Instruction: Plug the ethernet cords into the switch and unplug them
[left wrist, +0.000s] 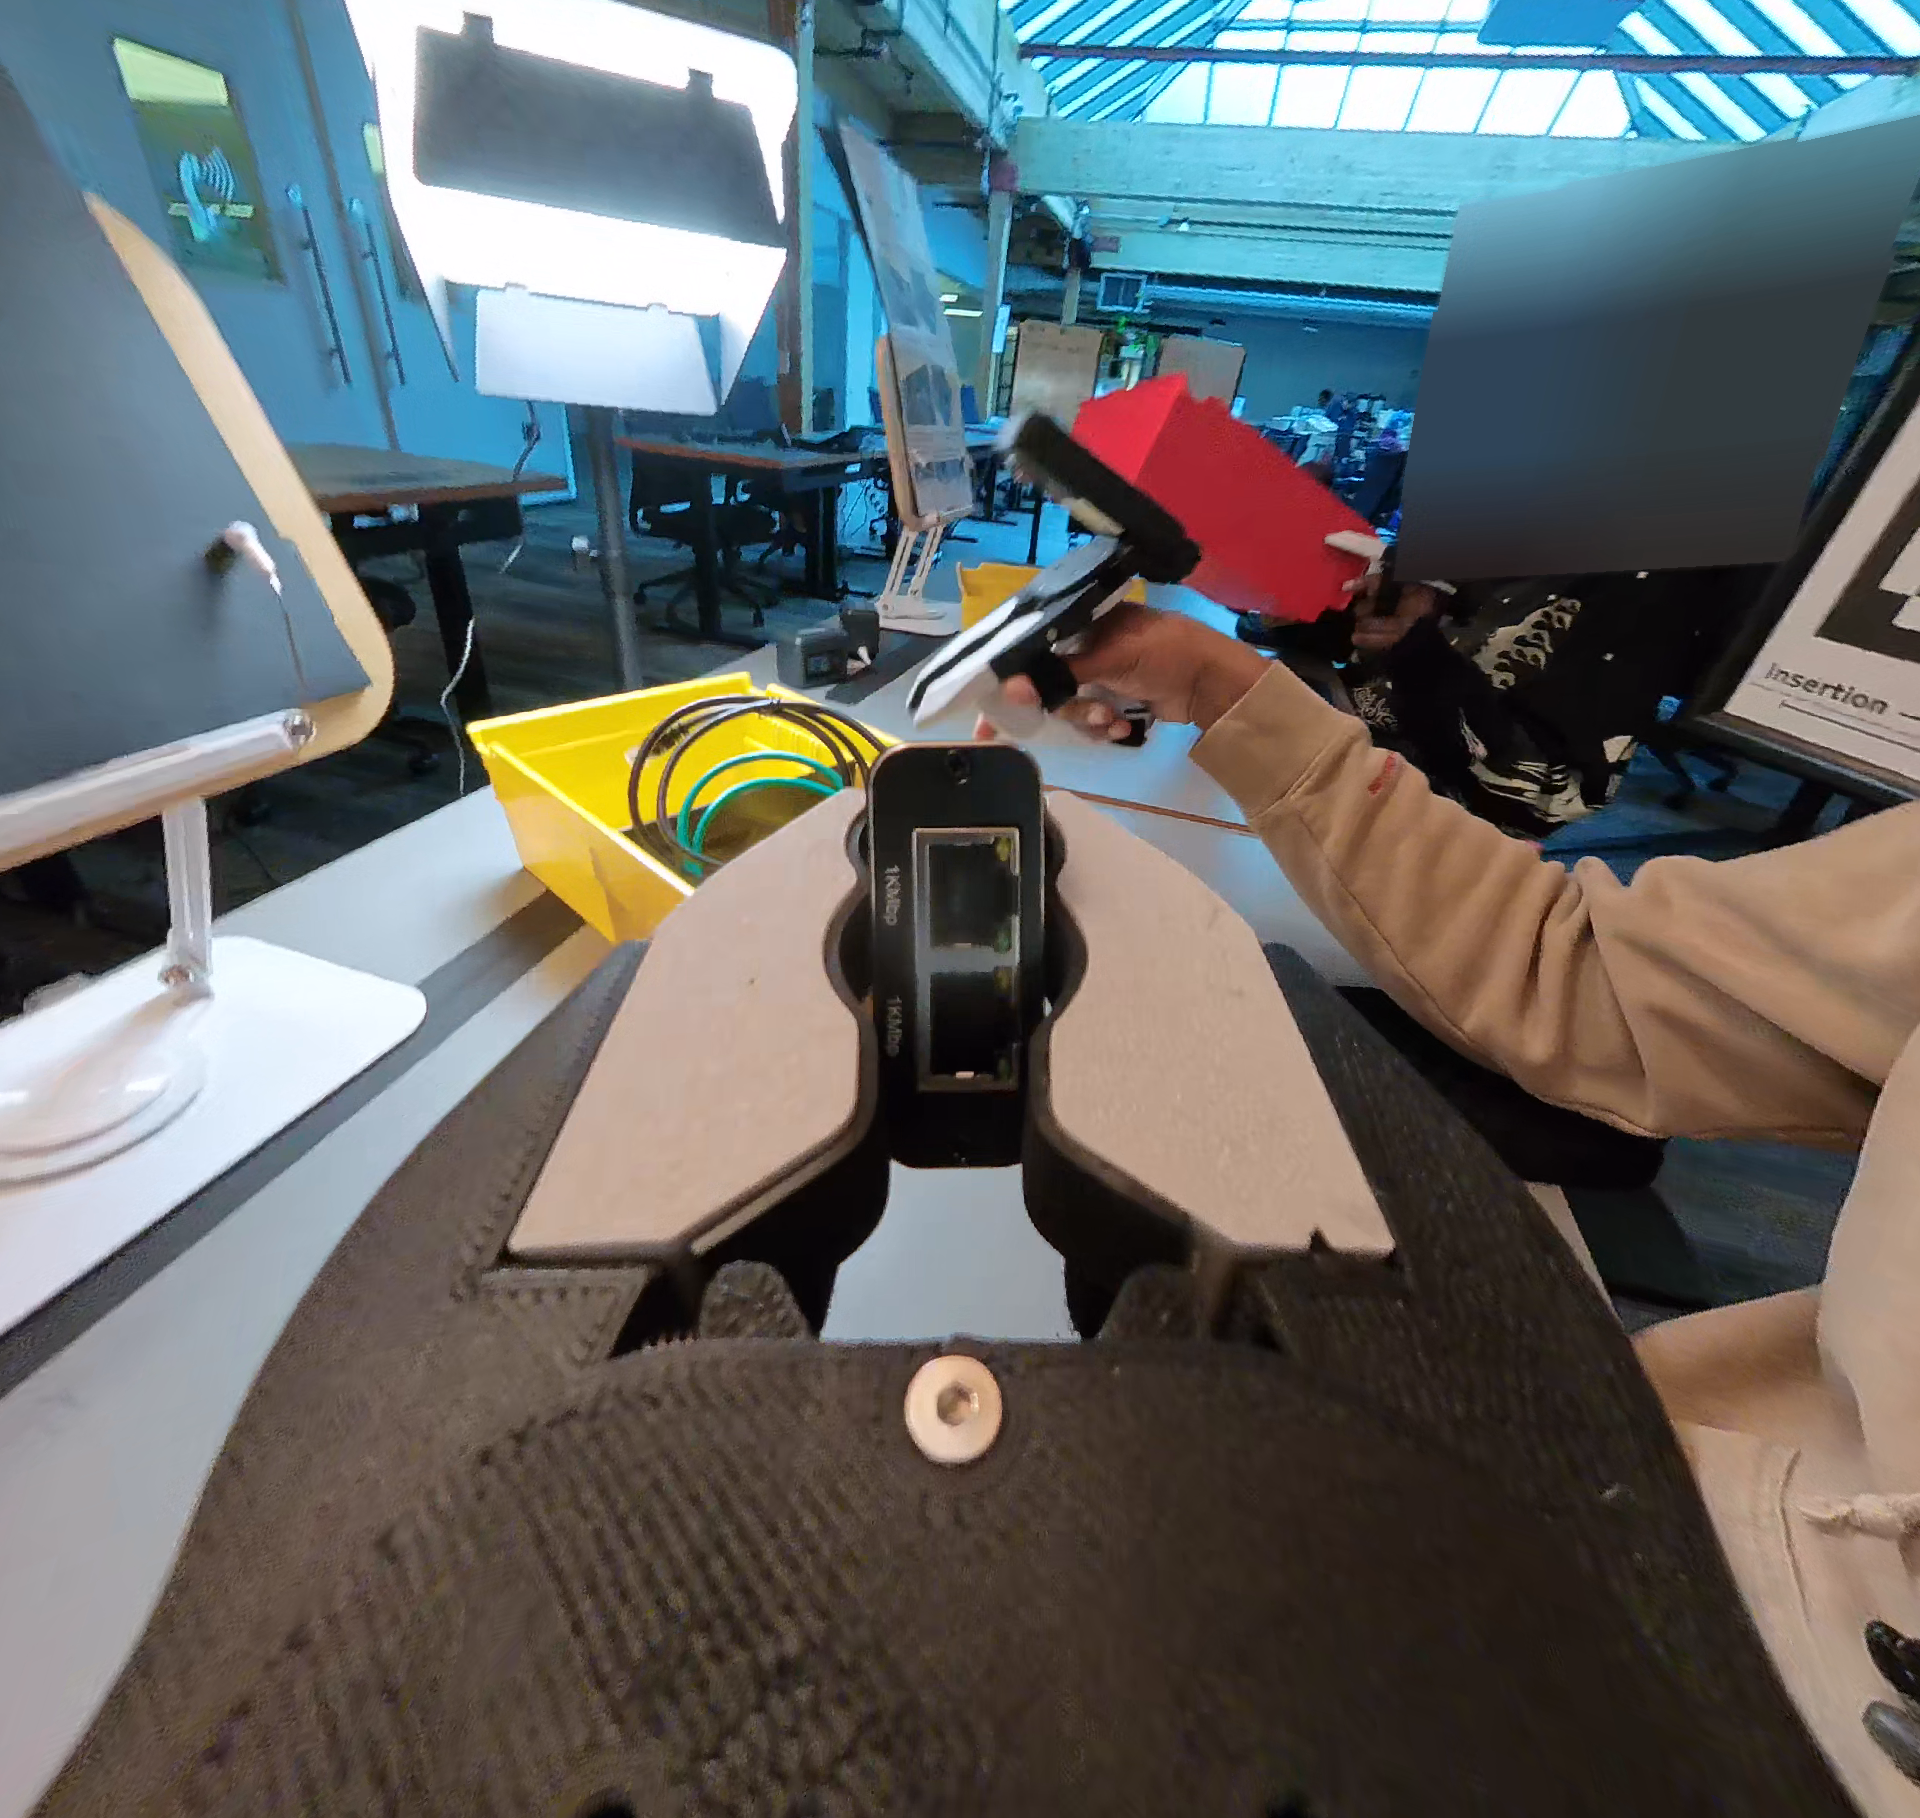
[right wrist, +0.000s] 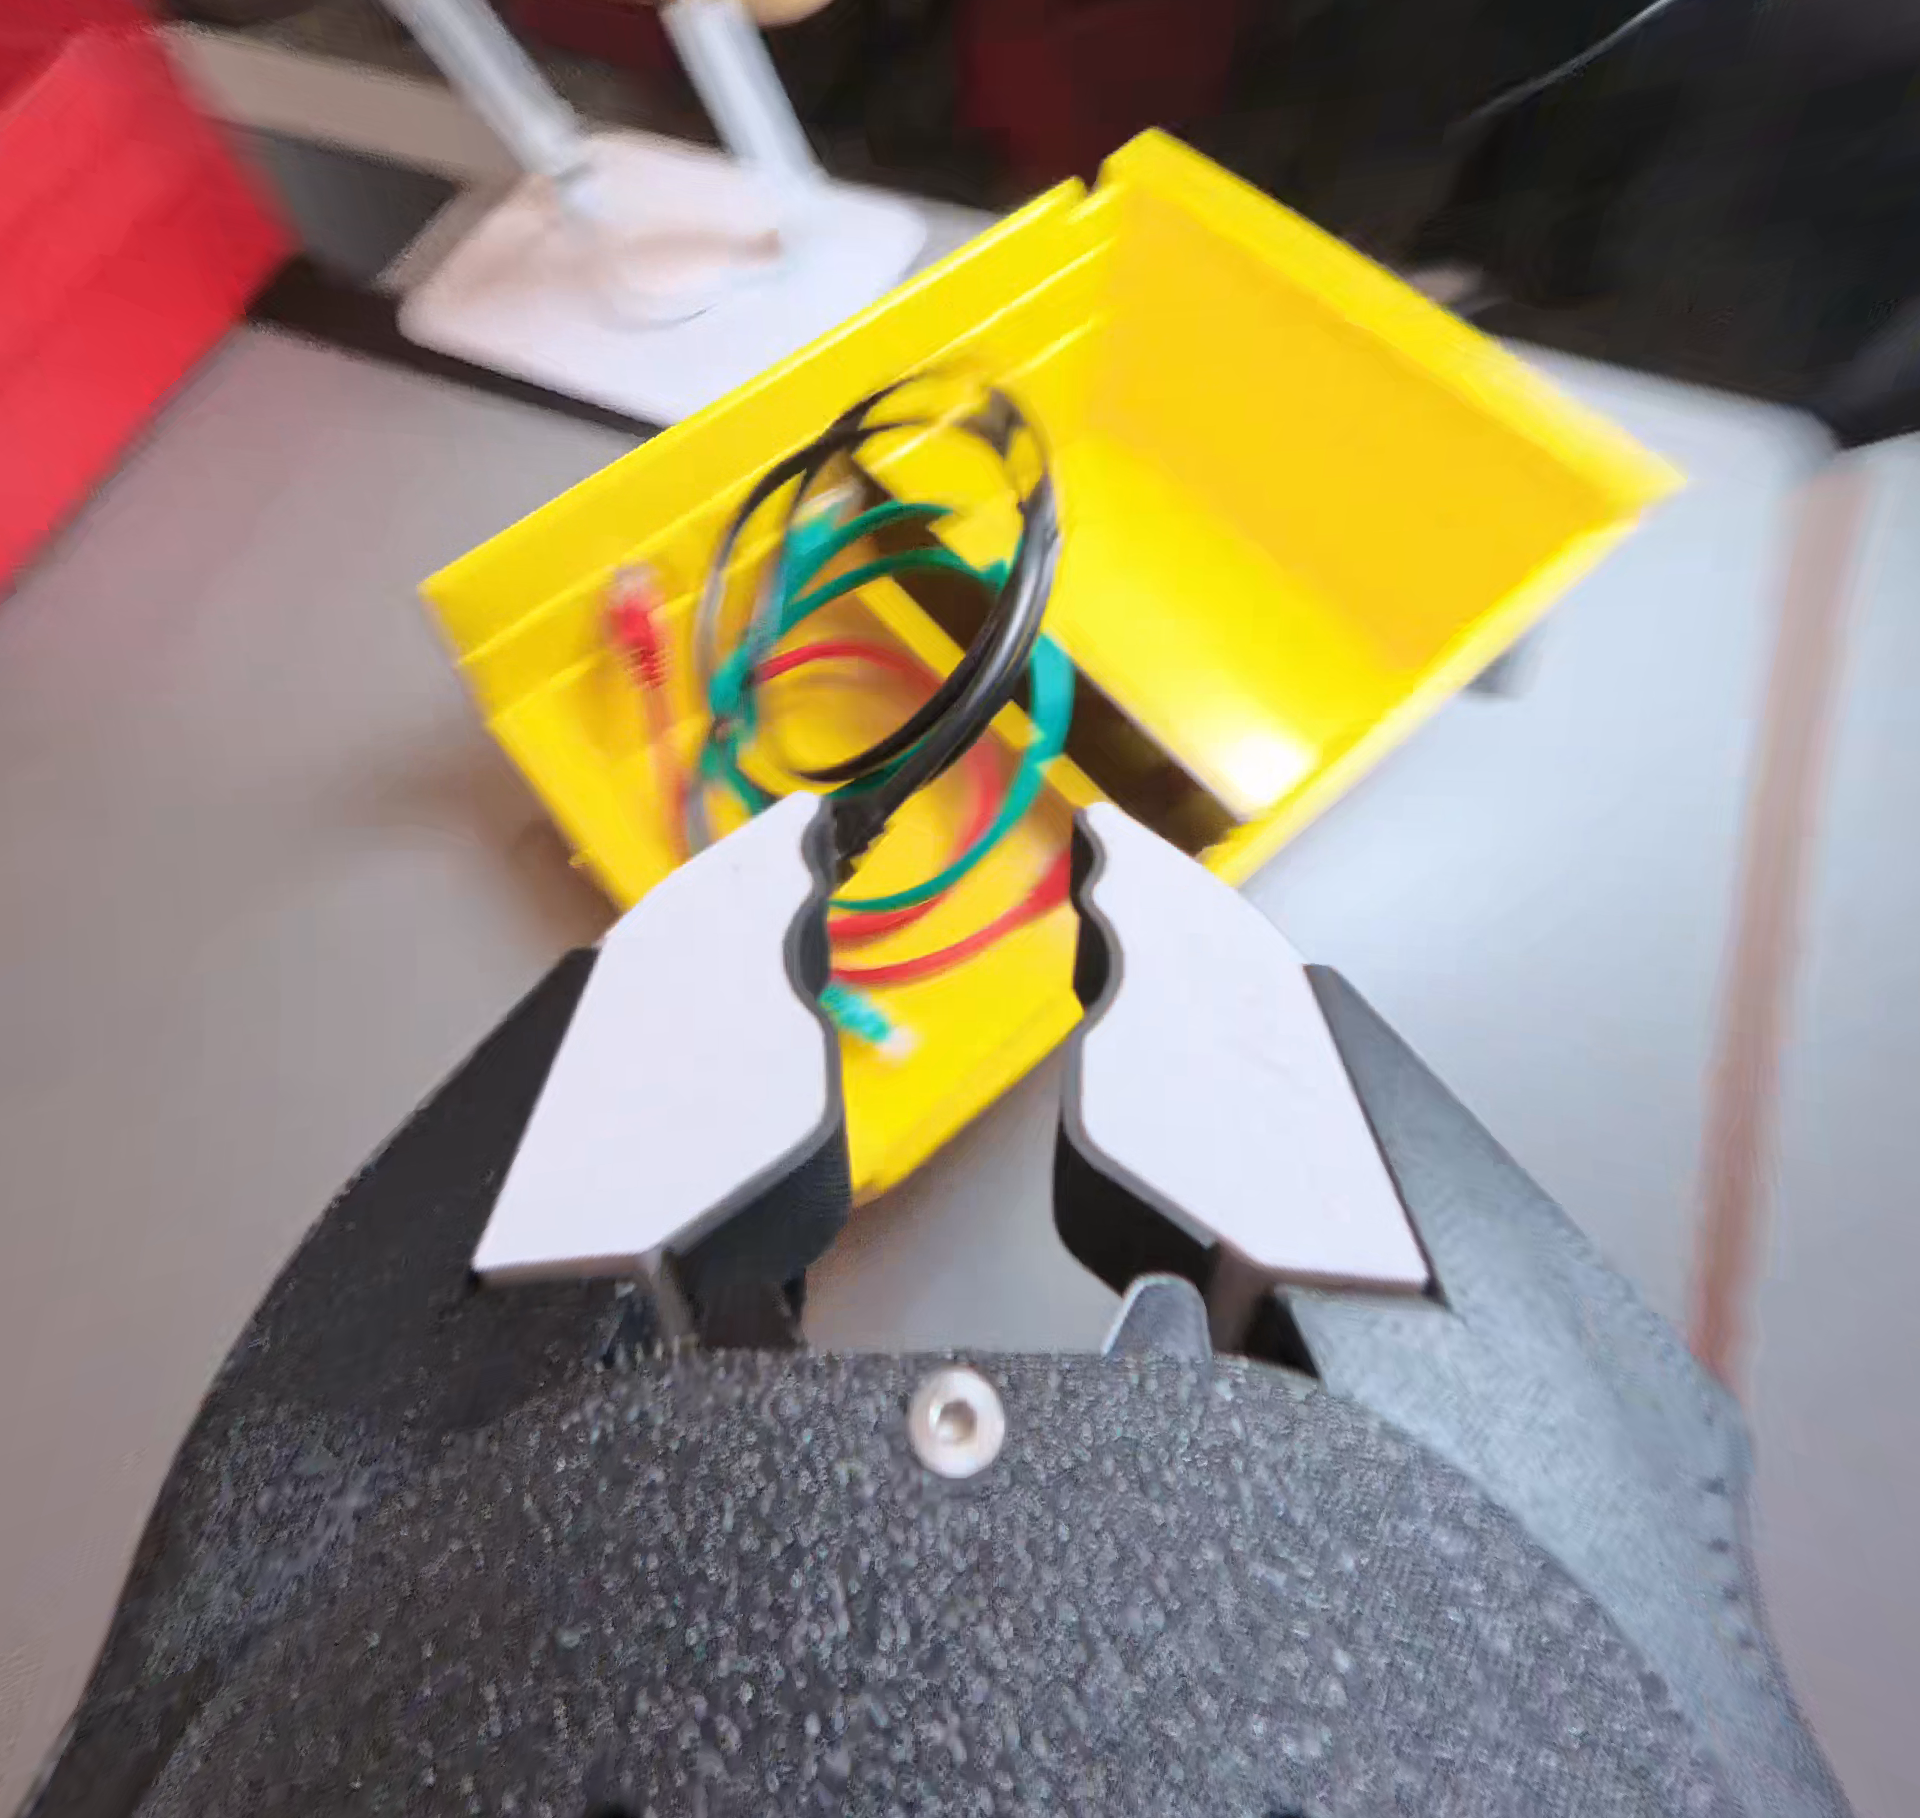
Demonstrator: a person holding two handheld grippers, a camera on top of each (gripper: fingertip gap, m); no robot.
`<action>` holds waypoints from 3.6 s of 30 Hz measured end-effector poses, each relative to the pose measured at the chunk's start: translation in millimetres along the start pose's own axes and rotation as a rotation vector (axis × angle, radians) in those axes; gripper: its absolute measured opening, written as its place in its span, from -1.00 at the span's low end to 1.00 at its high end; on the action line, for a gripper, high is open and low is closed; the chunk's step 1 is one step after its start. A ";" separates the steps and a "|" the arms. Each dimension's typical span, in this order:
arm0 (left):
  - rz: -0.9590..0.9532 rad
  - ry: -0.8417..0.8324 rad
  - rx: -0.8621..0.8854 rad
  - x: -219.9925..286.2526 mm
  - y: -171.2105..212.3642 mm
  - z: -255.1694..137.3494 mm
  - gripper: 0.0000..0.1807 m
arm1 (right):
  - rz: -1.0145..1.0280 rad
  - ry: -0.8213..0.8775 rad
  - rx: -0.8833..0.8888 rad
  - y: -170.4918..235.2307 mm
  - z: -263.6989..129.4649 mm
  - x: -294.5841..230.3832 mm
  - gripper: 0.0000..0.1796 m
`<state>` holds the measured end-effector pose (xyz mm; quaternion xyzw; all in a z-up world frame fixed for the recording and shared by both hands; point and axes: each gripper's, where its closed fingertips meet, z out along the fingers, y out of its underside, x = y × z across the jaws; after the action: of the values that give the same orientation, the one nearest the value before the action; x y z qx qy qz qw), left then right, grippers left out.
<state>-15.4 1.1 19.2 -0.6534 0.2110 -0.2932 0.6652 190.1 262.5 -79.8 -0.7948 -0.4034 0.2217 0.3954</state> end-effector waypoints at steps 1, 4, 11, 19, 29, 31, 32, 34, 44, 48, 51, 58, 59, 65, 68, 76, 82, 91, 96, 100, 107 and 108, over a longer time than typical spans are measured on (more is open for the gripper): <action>-0.030 -0.017 -0.009 -4.4 3.2 1.0 -0.71 | -0.050 0.101 0.062 -13.1 -9.5 9.8 -0.47; -0.158 -0.031 -0.038 -14.8 17.1 6.6 -0.71 | -0.334 0.066 0.341 -65.8 -44.9 -42.3 -0.41; -0.423 0.034 -0.146 -14.8 56.2 24.6 -0.71 | -1.017 -0.176 0.468 -65.0 -65.7 -233.4 -0.25; -0.458 0.140 -0.240 15.8 71.4 39.5 -0.71 | -1.235 -0.339 0.291 -8.2 -10.7 -308.5 -0.13; -0.496 0.021 -0.108 -3.0 60.1 40.4 -0.71 | -0.973 -0.236 0.257 -18.4 12.4 -324.6 -0.24; -0.467 -0.026 -0.085 -7.9 56.2 38.5 -0.71 | -0.924 -0.185 0.252 -21.5 18.4 -322.5 -0.26; -0.444 -0.042 -0.089 -9.1 56.6 38.1 -0.71 | -0.929 -0.165 0.259 -22.4 19.5 -321.9 -0.27; -0.436 -0.036 -0.090 -8.0 54.6 37.6 -0.71 | -0.928 -0.182 0.276 -24.5 16.4 -321.9 -0.29; -0.265 -0.219 0.043 -45.7 6.4 -3.7 -0.46 | -0.808 -0.015 0.066 -128.3 -20.0 -159.4 -0.30; -0.231 -0.284 0.085 -60.4 -7.6 -22.4 -0.48 | -0.658 0.062 -0.152 -140.6 14.6 -53.8 -0.30; -0.177 -0.354 0.097 -70.5 -15.1 -35.7 -0.48 | -0.508 0.061 -0.300 -114.2 59.1 5.9 -0.30; -0.025 -0.529 0.104 -95.7 -28.8 -68.9 -0.47 | -0.287 0.028 -0.509 -36.7 149.0 72.5 -0.30; -0.018 -0.542 0.105 -99.4 -29.5 -72.2 -0.47 | -0.286 0.029 -0.537 -29.6 156.8 77.2 -0.30; -0.032 -0.579 0.078 -122.0 -17.6 -78.0 -0.47 | -0.247 -0.035 -0.713 6.6 187.4 83.2 -0.30; -0.041 -0.582 0.060 -127.3 -10.6 -76.6 -0.47 | -0.233 -0.038 -0.722 12.4 196.8 85.9 -0.31; -0.033 -0.577 0.060 -123.3 -12.8 -77.1 -0.48 | -0.314 -0.056 -0.584 -33.5 166.3 71.1 -0.31; -0.031 -0.539 0.066 -110.4 -18.9 -71.1 -0.48 | -0.288 -0.157 -0.551 -39.5 119.1 37.7 -0.30; 0.011 -0.509 0.083 -86.7 -34.2 -70.5 -0.51 | -0.160 -0.164 -0.543 1.6 107.4 22.0 -0.88; 0.024 -0.521 0.087 -85.0 -37.7 -75.2 -0.52 | -0.307 -0.240 -0.370 -20.3 77.0 -13.0 -0.89; 0.016 -0.526 0.071 -90.0 -32.5 -74.5 -0.52 | -0.495 -0.141 -0.402 -1.0 71.2 -14.4 -0.89; 0.054 -0.539 -0.063 -96.9 -13.6 -79.7 -0.49 | -0.763 0.215 -0.357 0.6 69.5 14.6 -0.61; 0.062 -0.543 -0.114 -100.0 -7.3 -84.7 -0.48 | -0.743 0.190 -0.296 -7.2 61.0 4.7 -0.60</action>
<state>-146.3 4.8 11.4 -0.7375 0.0612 -0.0746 0.6684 148.5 296.4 -110.1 -0.6601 -0.6524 -0.0710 0.3654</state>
